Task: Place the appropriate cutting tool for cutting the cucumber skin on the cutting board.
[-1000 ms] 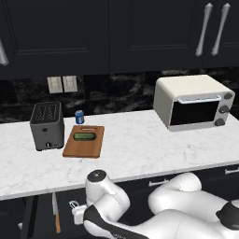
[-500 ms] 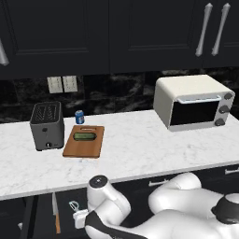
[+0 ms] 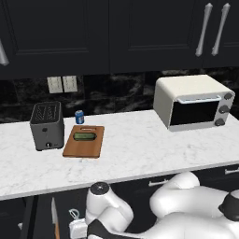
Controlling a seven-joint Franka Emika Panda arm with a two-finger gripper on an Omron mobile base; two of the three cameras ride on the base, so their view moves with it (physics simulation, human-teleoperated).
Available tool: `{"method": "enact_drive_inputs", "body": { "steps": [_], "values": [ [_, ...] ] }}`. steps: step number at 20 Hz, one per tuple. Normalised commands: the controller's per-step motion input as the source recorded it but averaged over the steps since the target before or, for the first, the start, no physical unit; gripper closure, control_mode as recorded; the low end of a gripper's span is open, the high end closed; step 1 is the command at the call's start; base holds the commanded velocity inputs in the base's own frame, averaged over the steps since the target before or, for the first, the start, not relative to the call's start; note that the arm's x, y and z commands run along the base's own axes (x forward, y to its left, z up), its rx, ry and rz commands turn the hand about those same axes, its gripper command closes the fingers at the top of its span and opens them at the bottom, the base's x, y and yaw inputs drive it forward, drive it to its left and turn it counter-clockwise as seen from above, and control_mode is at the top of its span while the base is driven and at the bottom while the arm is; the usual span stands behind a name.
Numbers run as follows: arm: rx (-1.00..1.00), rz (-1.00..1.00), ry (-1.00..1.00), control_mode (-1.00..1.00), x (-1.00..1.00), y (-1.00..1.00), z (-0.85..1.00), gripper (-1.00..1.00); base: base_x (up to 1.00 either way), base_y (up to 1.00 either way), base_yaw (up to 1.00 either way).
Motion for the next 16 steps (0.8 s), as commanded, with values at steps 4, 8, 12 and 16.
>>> {"method": "enact_drive_inputs", "body": {
  "steps": [4,8,12,16],
  "values": [
    [0.09,0.00,0.00,-1.00,-0.97,0.29,-0.27,-1.00,0.00,0.00,0.00],
    [0.01,0.00,0.00,-1.00,-0.88,0.32,-0.50,-1.00,0.00,0.00,0.00],
    [0.00,0.00,-0.09,-1.00,0.06,0.01,-0.02,-1.00,0.00,0.00,0.00],
    [0.00,0.00,-0.10,-1.00,0.31,-0.02,0.91,-1.00,0.00,0.00,0.00]
  ]
}}
